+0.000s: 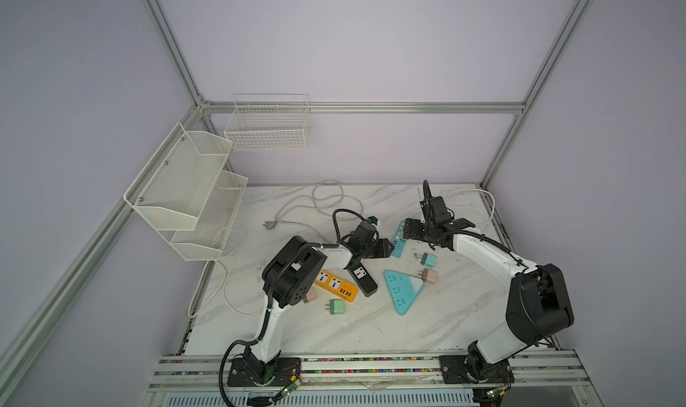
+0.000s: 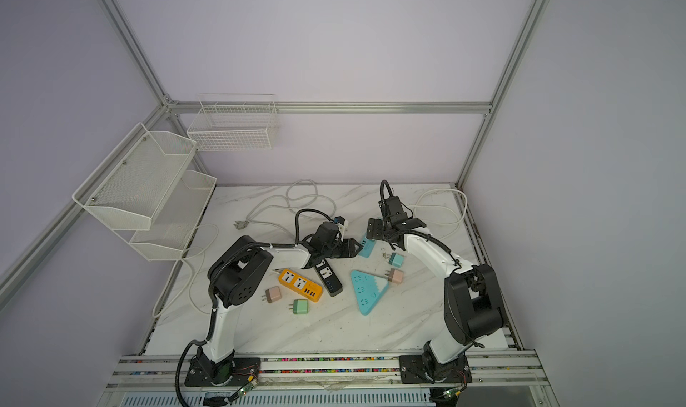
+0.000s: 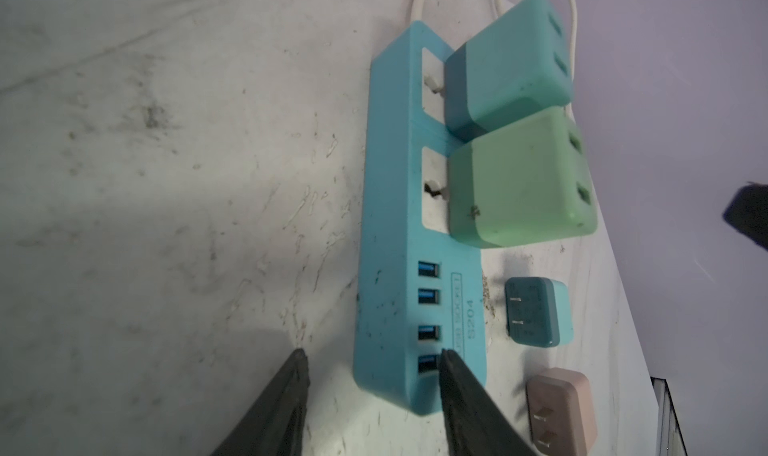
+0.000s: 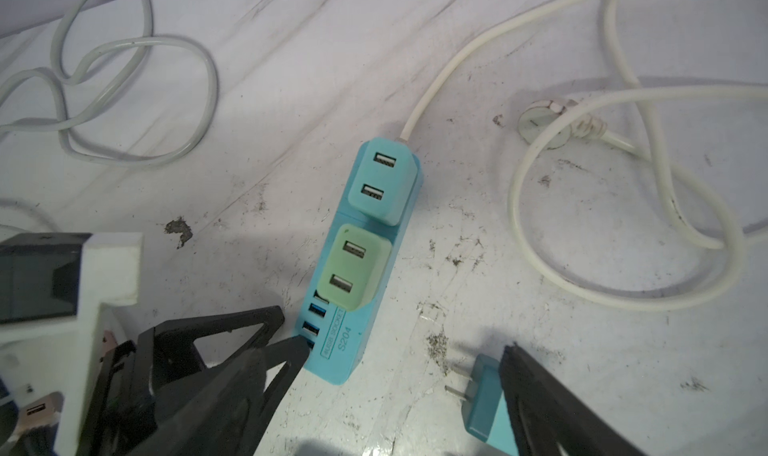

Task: Pull the plug off the socket
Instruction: 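Move the left gripper onto the teal USB strip while the right approaches its green plug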

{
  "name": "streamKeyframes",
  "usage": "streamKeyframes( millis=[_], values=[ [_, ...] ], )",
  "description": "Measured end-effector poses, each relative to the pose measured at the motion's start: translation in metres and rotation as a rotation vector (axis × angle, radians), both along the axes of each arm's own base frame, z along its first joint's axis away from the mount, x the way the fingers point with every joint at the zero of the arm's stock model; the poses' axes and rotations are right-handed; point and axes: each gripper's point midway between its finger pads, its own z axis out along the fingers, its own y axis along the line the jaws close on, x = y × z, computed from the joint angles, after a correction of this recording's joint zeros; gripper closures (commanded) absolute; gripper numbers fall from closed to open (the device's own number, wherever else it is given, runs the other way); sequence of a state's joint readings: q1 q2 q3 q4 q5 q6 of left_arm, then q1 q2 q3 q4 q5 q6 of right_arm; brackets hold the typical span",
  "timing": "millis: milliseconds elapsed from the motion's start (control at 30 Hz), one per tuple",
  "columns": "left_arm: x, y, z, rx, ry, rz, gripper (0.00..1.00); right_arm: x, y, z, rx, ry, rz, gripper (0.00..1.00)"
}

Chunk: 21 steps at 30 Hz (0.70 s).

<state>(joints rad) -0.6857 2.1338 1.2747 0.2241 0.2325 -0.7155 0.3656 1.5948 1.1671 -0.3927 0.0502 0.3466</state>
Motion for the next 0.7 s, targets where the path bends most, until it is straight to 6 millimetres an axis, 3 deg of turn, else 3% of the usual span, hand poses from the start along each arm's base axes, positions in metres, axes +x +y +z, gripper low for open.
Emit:
streamKeyframes(
  millis=[500, 700],
  values=[
    [-0.003, -0.024, -0.001, -0.066, 0.012, -0.022, 0.58, 0.015, 0.006, -0.011, -0.031, 0.016, -0.049, 0.31],
    [-0.007, -0.032, -0.001, -0.082, 0.013, -0.033, 0.61, 0.018, 0.011, -0.027, -0.037, 0.049, -0.065, 0.37]
  ],
)
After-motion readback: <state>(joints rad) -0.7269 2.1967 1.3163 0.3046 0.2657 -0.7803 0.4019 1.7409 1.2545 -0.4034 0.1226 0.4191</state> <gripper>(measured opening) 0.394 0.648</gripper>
